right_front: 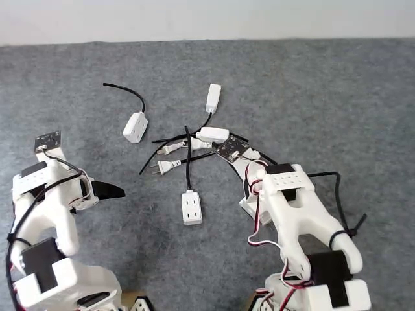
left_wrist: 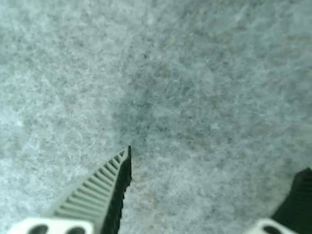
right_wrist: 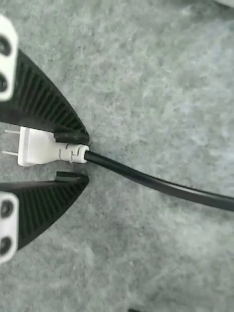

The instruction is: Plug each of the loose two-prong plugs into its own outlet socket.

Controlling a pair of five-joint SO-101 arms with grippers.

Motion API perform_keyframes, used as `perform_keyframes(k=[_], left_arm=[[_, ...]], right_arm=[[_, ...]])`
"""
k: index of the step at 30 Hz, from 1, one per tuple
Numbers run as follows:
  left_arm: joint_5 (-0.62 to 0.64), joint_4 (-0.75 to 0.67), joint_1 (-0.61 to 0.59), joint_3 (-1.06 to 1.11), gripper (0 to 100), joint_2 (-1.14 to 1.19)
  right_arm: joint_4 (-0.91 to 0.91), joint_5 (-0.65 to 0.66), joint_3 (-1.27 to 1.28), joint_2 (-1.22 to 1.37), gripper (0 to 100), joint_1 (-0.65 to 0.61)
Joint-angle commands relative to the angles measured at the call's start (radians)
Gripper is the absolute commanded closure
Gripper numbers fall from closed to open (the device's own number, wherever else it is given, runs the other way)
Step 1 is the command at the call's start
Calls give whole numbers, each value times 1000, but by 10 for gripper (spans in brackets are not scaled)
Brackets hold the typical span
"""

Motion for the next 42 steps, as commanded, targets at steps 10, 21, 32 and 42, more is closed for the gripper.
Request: perform_keyframes(k=[10,21,32,42], left_arm=[[-11,-18,9,-27,538,-6],[-11,-18,9,-27,538,-6],[-89,-11,135,10,539,6],[-334,6,249,84,539,-6]], right_arm=[[18,-26,-61,-4,990,12],[229,-256,-83,-375,991,-87],[432,-301,-196,-754,991,-260],[512,-230,-420,-845,991,-530]])
